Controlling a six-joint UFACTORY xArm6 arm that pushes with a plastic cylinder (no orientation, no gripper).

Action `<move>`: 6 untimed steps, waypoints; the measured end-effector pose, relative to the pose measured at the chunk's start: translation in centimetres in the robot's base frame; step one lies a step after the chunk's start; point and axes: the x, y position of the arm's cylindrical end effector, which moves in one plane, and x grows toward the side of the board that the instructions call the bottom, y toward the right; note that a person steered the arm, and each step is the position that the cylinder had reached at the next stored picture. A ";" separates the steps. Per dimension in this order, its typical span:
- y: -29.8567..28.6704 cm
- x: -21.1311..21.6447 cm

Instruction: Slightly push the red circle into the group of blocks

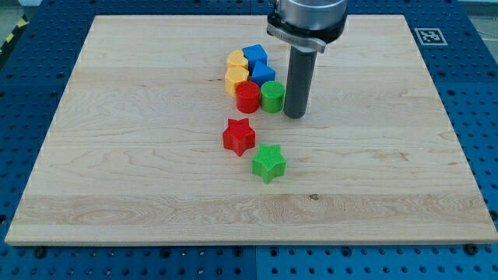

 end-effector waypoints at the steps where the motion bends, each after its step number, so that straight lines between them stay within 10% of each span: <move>1: -1.1 1.0; 6: -4.8 1.0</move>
